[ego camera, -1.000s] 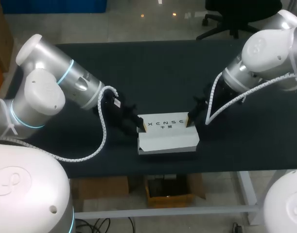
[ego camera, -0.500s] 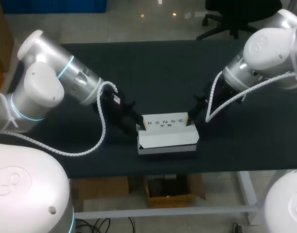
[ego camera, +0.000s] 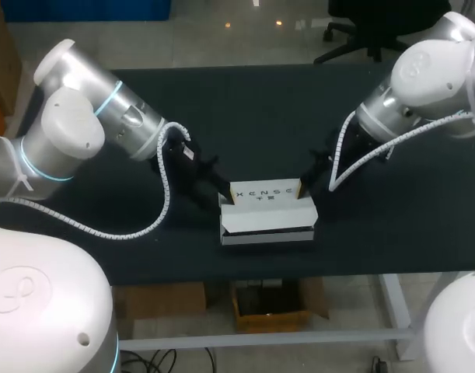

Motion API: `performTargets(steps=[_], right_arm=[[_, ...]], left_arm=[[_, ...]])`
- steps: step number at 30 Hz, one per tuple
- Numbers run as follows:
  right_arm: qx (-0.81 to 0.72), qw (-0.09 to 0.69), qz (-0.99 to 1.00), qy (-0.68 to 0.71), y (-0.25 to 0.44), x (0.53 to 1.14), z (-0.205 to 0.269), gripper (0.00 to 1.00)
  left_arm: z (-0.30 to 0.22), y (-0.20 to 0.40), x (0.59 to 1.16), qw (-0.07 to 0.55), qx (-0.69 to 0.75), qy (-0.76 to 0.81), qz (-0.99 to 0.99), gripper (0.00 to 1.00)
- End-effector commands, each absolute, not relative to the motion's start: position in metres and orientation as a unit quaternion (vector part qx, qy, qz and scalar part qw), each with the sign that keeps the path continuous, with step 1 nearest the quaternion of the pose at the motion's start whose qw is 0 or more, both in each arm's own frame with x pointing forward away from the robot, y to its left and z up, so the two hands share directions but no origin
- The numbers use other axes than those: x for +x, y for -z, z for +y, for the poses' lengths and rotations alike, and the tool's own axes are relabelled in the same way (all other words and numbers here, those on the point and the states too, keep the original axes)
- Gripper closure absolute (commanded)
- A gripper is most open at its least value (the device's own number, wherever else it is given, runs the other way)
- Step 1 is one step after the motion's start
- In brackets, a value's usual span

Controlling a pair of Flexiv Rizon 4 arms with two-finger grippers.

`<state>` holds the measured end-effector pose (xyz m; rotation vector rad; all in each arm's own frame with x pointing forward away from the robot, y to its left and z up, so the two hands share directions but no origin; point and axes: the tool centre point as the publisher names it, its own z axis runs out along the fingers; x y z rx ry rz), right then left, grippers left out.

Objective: Assemble the packaging by folding the flat box into shape, placing the metal phone stand inside, and closing the box properly

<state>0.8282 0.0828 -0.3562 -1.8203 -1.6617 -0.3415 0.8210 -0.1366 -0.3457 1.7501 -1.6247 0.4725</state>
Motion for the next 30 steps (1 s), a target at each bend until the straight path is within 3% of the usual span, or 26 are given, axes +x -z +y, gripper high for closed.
performTargets(steps=[1,30], right_arm=[[-0.689,0.329,-0.633,0.126,0.3578,0.8344,0.0876,0.62],[-0.687,0.346,-0.628,0.119,0.3505,0.8311,0.0917,0.6]], left_arm=[[-0.1423,0.3457,0.8237,0.35,0.674,-0.179,-0.626,0.57],[-0.1402,0.3368,0.8214,0.38,0.677,-0.159,-0.611,0.6]])
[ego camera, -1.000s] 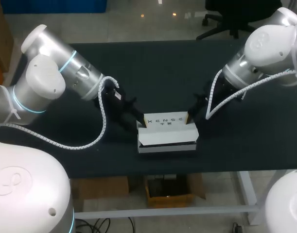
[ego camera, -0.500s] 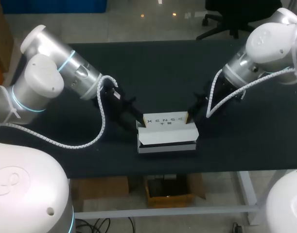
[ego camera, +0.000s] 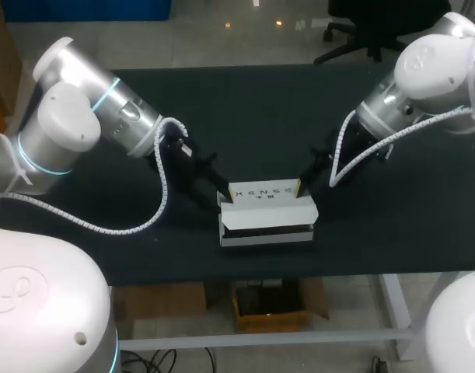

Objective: Assemble the packaging by folding the flat box into shape, placing the metal phone stand inside, and closing the box properly

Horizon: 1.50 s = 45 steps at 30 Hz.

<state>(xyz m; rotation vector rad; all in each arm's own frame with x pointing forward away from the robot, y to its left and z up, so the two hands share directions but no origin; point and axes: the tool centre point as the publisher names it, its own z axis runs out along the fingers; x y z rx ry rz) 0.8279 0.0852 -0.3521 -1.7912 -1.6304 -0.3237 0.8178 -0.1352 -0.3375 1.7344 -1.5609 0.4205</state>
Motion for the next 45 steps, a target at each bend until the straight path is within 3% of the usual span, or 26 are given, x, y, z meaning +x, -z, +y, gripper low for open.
performTargets(steps=[1,45], right_arm=[[-0.687,0.347,-0.627,0.118,0.35,0.831,0.092,0.61],[-0.689,0.356,-0.623,0.106,0.337,0.83,0.099,0.6]], left_arm=[[-0.14,0.337,0.822,0.381,0.676,-0.158,-0.61,0.6],[-0.138,0.323,0.83,0.411,0.681,-0.135,-0.59,0.61]])
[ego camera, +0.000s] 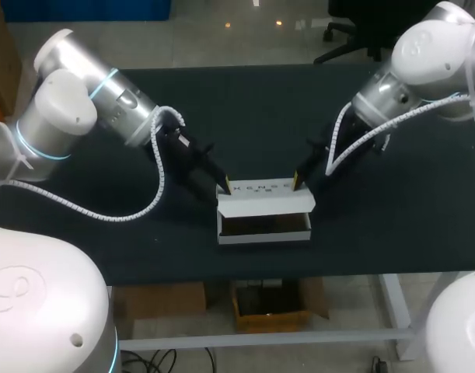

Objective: Assemble the packaging by folding the flat box into shape, placing the metal phone stand inside, and closing the box properly

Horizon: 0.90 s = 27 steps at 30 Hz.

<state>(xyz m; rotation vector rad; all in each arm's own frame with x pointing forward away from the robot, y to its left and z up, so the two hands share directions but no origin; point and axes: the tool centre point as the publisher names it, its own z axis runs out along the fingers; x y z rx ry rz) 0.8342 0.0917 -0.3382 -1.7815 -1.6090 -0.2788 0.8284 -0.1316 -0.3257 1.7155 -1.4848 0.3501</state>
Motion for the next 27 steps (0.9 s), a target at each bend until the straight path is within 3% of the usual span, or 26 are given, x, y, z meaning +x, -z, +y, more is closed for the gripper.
performTargets(steps=[1,27], right_arm=[[-0.689,0.357,-0.622,0.106,0.3372,0.8293,0.099,0.6],[-0.69,0.363,-0.618,0.102,0.3313,0.8351,0.1,0.6]], left_arm=[[-0.1378,0.3227,0.8304,0.412,0.682,-0.134,-0.59,0.61],[-0.1373,0.3162,0.8336,0.421,0.688,-0.117,-0.579,0.62]])
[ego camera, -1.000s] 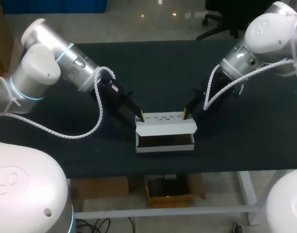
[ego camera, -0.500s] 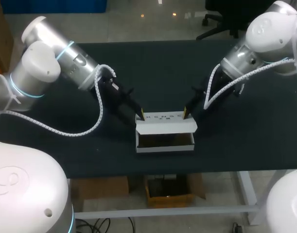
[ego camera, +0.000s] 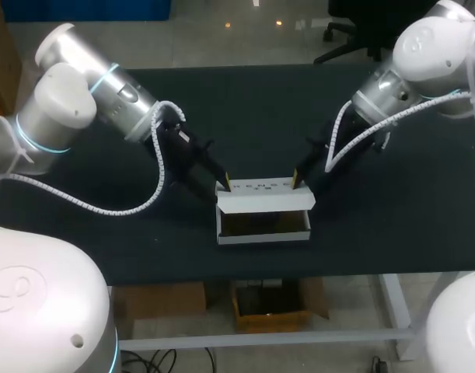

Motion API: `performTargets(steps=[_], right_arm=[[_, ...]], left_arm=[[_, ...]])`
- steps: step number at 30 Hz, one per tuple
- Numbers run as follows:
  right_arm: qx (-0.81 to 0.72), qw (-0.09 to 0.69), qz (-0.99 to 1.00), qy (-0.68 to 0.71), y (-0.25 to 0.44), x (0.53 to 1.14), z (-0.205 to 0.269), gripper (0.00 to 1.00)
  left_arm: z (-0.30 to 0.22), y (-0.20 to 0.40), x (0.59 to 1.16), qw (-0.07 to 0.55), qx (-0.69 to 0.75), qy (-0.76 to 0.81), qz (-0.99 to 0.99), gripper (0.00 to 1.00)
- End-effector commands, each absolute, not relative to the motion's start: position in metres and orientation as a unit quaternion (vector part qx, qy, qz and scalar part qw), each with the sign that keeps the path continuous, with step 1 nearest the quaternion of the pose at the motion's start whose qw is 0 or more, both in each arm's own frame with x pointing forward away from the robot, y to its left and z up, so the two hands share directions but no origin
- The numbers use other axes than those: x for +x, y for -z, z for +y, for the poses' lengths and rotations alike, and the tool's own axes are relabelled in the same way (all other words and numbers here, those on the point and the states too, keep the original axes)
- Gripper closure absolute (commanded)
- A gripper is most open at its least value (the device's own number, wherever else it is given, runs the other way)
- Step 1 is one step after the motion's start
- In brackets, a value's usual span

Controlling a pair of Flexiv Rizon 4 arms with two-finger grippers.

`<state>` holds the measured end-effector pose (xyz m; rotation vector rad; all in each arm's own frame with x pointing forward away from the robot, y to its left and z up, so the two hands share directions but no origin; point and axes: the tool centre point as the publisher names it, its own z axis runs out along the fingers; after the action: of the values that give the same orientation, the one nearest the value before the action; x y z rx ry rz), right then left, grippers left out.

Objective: Assemble the packaging by folding the flat box into shape, placing the metal phone stand inside, and closing the box properly

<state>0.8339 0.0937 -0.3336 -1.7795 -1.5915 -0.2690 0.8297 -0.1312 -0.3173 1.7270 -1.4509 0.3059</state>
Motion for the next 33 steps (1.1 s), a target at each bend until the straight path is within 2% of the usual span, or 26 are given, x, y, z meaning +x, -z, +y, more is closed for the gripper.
performTargets(steps=[1,33], right_arm=[[-0.69,0.363,-0.618,0.101,0.33,0.835,0.1,0.6],[-0.686,0.382,-0.613,0.094,0.33,0.846,0.101,0.6]], left_arm=[[-0.137,0.316,0.834,0.422,0.688,-0.116,-0.579,0.62],[-0.133,0.315,0.844,0.45,0.693,-0.081,-0.558,0.62]])
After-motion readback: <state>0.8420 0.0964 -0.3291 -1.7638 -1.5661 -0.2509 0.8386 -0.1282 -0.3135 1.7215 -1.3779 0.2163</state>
